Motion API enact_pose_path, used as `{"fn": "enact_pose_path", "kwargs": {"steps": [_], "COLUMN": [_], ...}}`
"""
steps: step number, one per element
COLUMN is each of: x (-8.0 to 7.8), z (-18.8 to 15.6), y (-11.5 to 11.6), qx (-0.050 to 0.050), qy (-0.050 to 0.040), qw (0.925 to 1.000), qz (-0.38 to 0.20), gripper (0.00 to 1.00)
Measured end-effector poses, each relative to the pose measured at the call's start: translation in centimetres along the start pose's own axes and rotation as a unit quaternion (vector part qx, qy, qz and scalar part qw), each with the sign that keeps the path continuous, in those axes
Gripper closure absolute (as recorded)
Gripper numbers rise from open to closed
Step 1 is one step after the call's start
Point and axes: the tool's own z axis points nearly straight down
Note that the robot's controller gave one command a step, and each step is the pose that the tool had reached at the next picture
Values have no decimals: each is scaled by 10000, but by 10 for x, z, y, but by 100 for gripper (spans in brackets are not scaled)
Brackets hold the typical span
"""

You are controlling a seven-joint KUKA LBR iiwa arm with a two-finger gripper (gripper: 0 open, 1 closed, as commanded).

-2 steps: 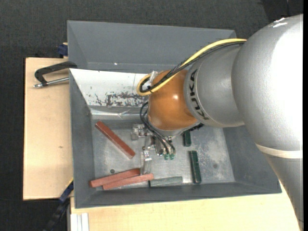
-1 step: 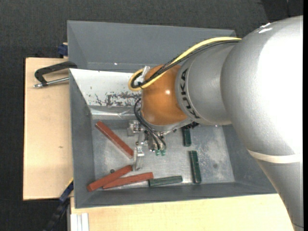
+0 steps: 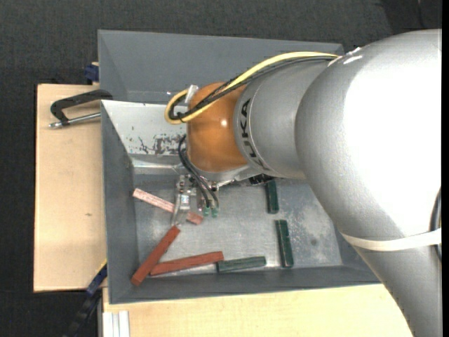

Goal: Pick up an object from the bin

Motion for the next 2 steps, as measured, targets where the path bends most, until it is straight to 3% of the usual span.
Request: {"fn": "enact_pose_path", "kwargs": {"steps": [1, 2], "x": [0, -1], "z": [0, -134], "y": [0, 1], "qx": [2, -9], "qy": [0, 1], "qw": [10000, 10000], "qz": [1, 38], "gripper": [100, 100]}}
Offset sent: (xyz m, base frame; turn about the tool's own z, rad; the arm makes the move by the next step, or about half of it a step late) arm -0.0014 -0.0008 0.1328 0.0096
